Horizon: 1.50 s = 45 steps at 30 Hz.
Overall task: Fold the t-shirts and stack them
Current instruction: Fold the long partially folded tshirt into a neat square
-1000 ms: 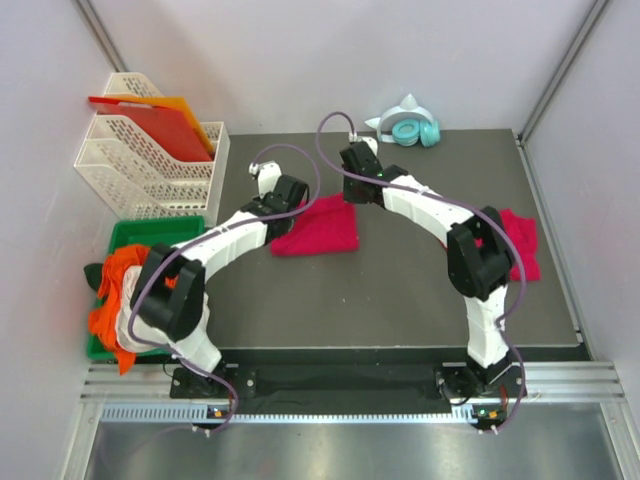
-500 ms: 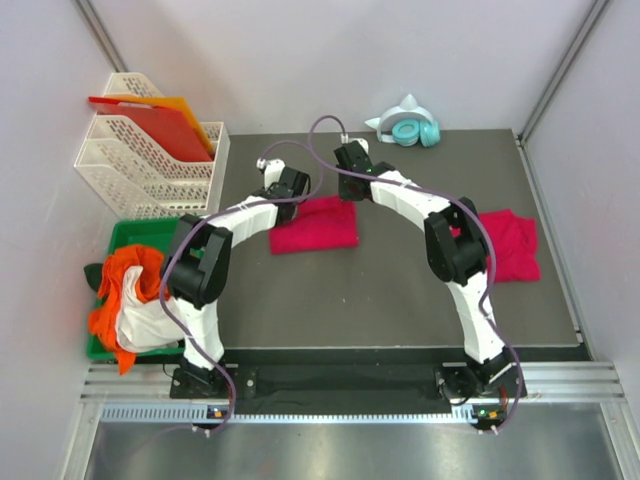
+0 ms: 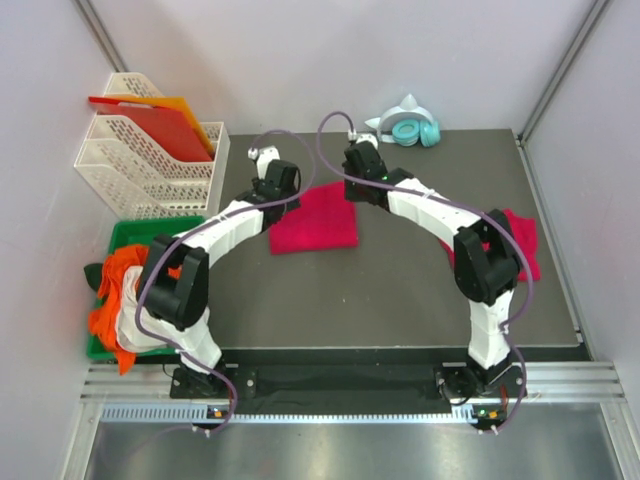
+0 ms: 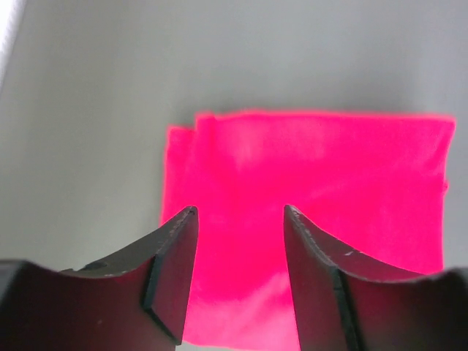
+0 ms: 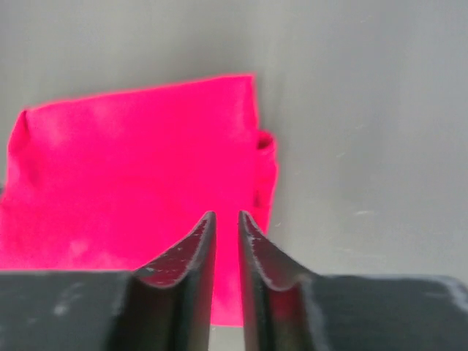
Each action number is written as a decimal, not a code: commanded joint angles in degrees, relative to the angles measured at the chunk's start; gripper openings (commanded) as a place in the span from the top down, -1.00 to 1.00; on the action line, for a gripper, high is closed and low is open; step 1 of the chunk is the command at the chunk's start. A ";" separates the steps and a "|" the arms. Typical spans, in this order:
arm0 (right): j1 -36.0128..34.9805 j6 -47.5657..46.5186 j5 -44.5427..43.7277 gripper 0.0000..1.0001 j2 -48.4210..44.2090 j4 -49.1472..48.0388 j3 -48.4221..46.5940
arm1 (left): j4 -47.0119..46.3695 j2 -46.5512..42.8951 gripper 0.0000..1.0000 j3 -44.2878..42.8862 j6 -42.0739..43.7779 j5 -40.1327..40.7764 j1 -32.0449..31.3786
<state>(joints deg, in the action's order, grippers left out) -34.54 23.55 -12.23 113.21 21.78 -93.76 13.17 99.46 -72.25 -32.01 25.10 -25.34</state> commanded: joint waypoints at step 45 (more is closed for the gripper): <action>1.67 7.91 6.51 -0.17 -11.16 -7.89 21.23 | 2.65 -2.17 0.02 5.80 0.72 -6.03 -4.80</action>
<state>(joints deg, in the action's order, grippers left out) -33.98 30.17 -6.15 106.85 16.75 -77.08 14.94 98.76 -64.79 -32.77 18.94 -30.06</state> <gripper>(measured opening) 0.589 0.498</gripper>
